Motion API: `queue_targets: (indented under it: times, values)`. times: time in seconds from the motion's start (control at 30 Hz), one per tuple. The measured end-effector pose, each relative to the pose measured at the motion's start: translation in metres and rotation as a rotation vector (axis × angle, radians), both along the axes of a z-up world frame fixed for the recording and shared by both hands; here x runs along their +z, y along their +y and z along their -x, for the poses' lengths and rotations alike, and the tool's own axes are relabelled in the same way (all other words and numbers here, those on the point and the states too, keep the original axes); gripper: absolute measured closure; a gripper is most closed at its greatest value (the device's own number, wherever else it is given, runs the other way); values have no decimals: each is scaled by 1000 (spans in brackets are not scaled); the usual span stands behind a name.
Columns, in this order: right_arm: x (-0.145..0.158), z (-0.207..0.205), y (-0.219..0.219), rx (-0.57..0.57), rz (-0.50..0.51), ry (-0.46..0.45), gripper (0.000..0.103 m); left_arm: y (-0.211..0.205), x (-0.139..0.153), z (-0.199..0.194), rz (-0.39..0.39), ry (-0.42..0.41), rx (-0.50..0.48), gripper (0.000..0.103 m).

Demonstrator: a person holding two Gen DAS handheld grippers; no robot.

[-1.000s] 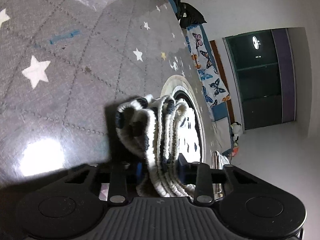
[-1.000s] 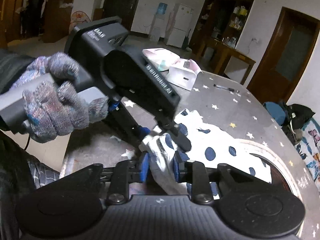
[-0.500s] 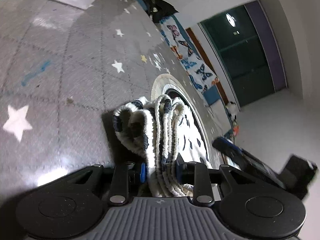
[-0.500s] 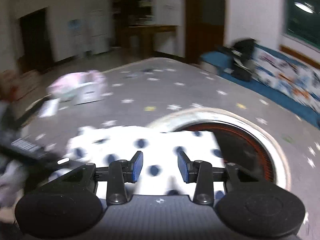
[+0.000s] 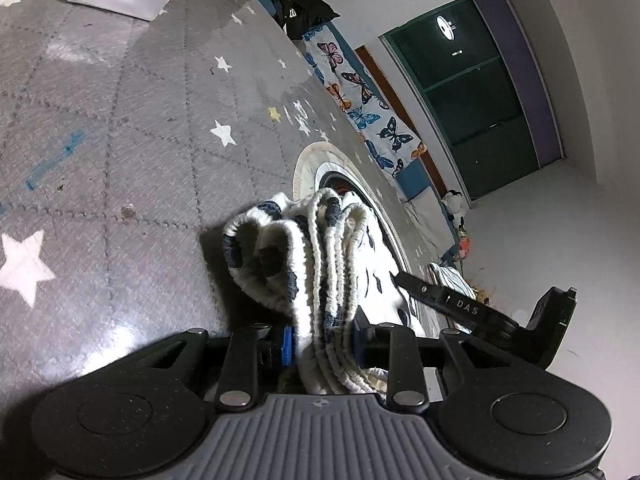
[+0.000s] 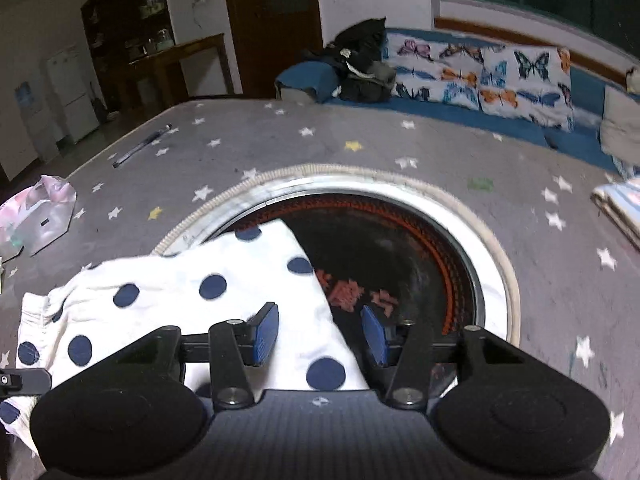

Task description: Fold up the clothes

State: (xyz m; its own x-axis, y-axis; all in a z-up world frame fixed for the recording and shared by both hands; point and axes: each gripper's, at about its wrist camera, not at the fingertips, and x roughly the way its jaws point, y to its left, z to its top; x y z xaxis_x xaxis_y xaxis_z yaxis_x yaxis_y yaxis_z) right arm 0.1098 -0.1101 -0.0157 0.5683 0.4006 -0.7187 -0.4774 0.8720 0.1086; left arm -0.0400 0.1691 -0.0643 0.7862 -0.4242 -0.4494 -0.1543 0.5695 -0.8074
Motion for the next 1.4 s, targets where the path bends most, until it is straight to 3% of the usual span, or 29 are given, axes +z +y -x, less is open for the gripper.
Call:
queue_targets:
  times: [0.1, 0.37, 0.7, 1.07, 1.23, 1.4]
  values:
    - [-3, 2, -3, -1, 0, 31, 49, 2, 0, 1, 5, 6, -6, 72]
    - [-4, 16, -8, 6, -5, 66, 47, 6, -1, -3, 25, 17, -23, 73]
    - [3, 39, -19, -33, -43, -12, 47, 13, -4, -6, 54, 16, -69, 73]
    - [-2, 48, -10, -51, -52, -48, 47, 23, -2, -16, 62, 89, -155, 74]
    - [0, 33, -6, -24, -62, -41, 47, 24, -2, -13, 59, 88, -163, 74]
    - [-8, 10, 3, 42, -67, 23, 51, 26, 0, -7, 60, 85, -132, 74]
